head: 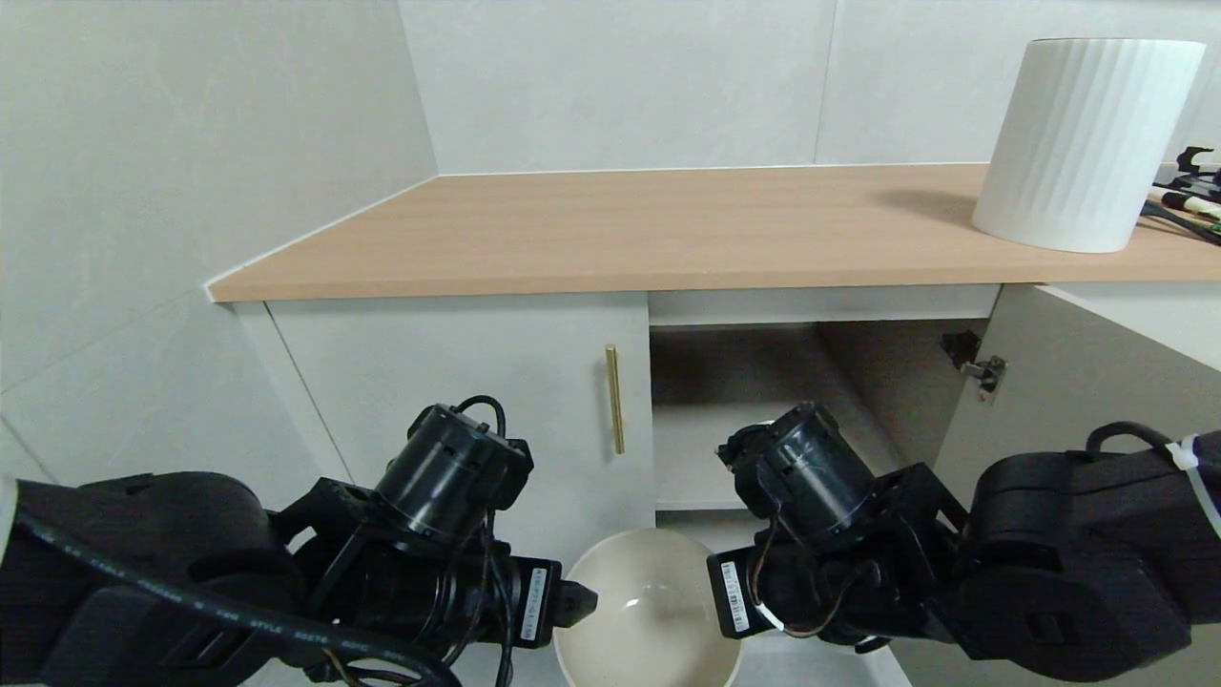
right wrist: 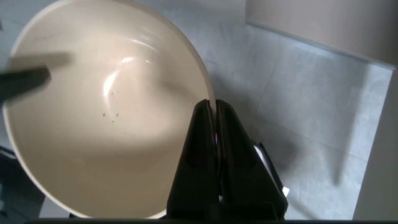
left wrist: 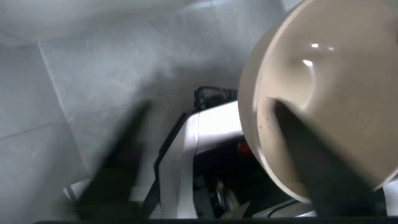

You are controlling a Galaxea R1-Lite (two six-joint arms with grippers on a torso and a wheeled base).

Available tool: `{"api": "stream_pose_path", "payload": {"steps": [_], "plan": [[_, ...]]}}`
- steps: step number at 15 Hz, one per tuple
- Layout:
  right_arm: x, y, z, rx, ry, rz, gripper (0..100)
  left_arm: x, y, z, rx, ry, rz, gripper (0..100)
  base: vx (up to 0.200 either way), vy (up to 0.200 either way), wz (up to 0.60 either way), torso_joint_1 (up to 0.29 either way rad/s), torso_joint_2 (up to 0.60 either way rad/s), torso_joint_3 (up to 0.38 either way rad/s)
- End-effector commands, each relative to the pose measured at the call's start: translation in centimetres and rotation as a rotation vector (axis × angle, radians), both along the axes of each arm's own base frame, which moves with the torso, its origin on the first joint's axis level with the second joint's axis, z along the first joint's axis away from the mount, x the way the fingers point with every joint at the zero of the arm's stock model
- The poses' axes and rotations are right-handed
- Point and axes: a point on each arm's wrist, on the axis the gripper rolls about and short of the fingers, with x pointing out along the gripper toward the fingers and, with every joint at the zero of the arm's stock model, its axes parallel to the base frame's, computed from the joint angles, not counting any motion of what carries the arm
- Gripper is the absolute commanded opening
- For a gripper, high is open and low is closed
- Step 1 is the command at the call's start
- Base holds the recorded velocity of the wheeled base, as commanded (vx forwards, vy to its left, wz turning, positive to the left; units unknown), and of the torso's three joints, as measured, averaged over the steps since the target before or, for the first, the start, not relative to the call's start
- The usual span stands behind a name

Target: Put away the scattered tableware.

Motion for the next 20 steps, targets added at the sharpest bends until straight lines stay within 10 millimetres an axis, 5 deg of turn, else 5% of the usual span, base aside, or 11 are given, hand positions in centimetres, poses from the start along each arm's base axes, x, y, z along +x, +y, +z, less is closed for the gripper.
{"api": "stream_pose_path", "payload": {"steps": [1,4,9,11,15,20], "plan": [[0.0,0.1,-0.1,0.004,0.002,0.005,0,0.1,0.0,0.3,-0.01,-0.012,0.005,100,0.0,0.0,0.0,0.0,0.0,0.0],[0.9,-0.1,-0.7,-0.003,0.004,-0.022,0,0.3,0.1,1.6,-0.08,-0.064,0.052,100,0.0,0.0,0.0,0.0,0.0,0.0],[6.0,-1.4,-3.4,0.018,-0.104,-0.265,0,0.5,0.6,2.4,-0.117,-0.107,0.075,100,0.0,0.0,0.0,0.0,0.0,0.0],[9.3,-2.6,-5.5,0.069,-0.145,-0.382,0,0.7,0.9,2.5,-0.118,-0.111,0.087,100,0.0,0.0,0.0,0.0,0.0,0.0],[13.7,-5.8,-6.5,0.15,-0.248,-0.513,0,0.7,0.9,2.5,-0.117,-0.109,0.087,100,0.0,0.0,0.0,0.0,0.0,0.0],[16.8,-8.6,-7.6,0.133,-0.278,-0.628,0,0.7,0.9,2.4,-0.115,-0.107,0.087,100,0.0,0.0,0.0,0.0,0.0,0.0]]}}
